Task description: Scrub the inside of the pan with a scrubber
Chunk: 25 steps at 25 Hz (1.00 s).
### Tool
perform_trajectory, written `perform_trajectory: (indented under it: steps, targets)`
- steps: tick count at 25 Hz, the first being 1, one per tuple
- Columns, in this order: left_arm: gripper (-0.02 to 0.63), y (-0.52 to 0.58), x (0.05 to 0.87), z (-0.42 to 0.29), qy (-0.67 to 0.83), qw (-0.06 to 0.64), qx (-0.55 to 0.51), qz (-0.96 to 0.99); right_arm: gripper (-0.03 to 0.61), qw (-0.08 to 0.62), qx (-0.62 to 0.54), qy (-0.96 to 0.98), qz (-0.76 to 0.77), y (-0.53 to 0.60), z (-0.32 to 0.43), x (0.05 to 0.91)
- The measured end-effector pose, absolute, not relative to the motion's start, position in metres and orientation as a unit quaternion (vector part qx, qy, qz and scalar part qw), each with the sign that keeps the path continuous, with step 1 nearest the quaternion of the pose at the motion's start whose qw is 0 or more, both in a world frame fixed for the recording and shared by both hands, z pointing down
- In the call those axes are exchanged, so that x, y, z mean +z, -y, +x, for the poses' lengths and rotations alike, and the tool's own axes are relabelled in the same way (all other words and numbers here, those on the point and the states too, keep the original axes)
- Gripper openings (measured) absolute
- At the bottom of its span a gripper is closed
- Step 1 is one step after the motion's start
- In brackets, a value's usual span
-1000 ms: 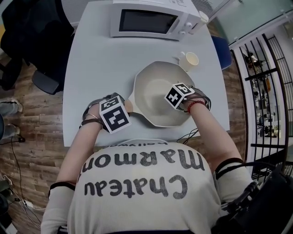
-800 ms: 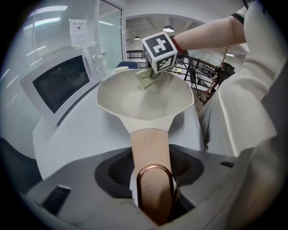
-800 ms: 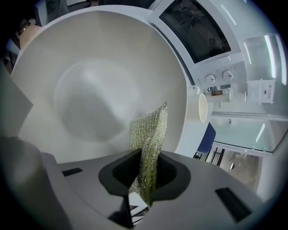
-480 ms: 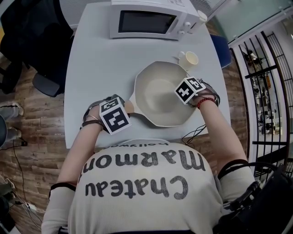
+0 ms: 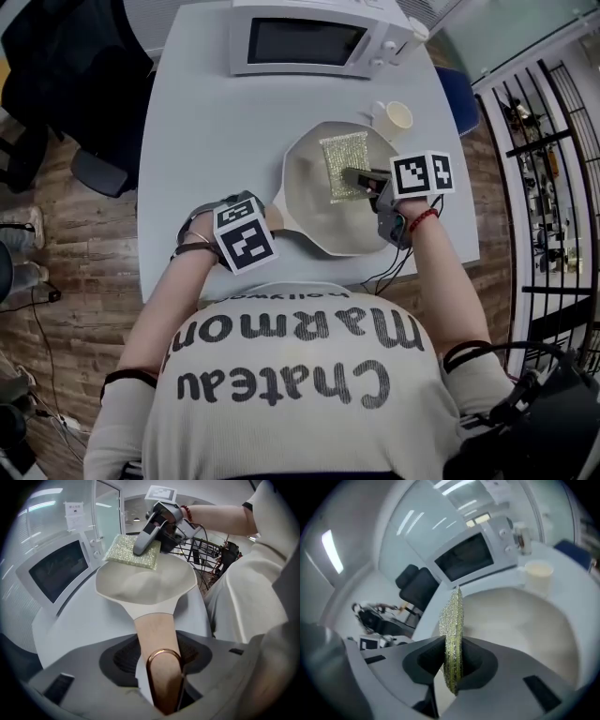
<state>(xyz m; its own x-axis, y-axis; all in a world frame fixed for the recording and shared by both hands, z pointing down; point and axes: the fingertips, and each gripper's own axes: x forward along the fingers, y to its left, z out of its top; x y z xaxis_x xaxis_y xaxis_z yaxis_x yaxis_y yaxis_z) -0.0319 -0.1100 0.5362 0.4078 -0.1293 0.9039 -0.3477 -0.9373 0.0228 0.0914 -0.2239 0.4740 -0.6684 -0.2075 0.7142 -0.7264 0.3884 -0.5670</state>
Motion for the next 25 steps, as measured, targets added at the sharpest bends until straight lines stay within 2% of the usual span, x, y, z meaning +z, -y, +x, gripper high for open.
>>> perform_trajectory:
  steps: [1, 3, 8, 10, 18, 25]
  targets:
    - [0.212, 0.110, 0.536, -0.032, 0.143, 0.103, 0.525, 0.832, 0.060, 0.248, 0.515, 0.780, 0.255, 0.210, 0.071, 0.479]
    - [0.212, 0.111, 0.534, -0.030, 0.143, 0.101, 0.527, 0.832, 0.058, 0.230, 0.572, 0.762, 0.199, 0.186, 0.045, 0.495]
    - [0.210, 0.110, 0.534, -0.028, 0.145, 0.107, 0.528, 0.830, 0.058, 0.308, 0.576, 0.730, 0.202, 0.166, 0.034, 0.548]
    - [0.207, 0.109, 0.533, -0.027, 0.147, 0.110, 0.528, 0.829, 0.058, 0.365, 0.555, 0.718, 0.209, 0.160, 0.036, 0.567]
    - [0.216, 0.109, 0.534, -0.027, 0.148, 0.118, 0.525, 0.830, 0.058, 0.509, 0.427, 0.698, 0.267, 0.166, 0.065, 0.595]
    - [0.212, 0.108, 0.533, -0.029, 0.151, 0.117, 0.529, 0.827, 0.058, 0.595, 0.326, 0.678, 0.282, 0.164, 0.087, 0.593]
